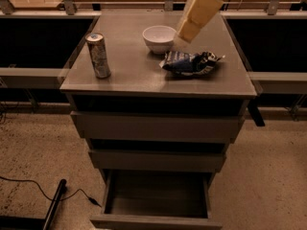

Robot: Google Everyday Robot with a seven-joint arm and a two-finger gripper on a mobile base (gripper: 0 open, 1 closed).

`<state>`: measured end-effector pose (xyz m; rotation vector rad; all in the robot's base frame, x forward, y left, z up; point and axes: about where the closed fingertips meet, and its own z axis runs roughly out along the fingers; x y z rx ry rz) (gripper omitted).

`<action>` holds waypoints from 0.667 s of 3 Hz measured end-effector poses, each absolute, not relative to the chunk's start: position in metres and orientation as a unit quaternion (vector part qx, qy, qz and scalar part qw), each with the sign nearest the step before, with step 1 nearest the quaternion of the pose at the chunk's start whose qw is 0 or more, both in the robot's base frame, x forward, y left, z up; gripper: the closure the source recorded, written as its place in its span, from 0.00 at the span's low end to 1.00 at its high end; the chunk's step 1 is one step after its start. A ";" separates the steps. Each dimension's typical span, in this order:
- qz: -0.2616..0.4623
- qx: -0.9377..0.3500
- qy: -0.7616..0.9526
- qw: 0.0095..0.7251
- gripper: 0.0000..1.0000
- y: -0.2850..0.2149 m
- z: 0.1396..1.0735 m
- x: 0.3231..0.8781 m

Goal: Place redbull can into bottom drawer

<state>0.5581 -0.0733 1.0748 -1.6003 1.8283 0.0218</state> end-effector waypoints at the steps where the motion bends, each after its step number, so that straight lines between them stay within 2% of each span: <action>1: 0.005 -0.618 0.697 0.363 0.00 -0.068 1.090 0.559; 2: 0.005 -0.618 0.697 0.363 0.00 -0.068 1.090 0.559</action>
Offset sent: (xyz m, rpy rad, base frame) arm 0.0019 0.0064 0.0176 0.0169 -0.0332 0.0108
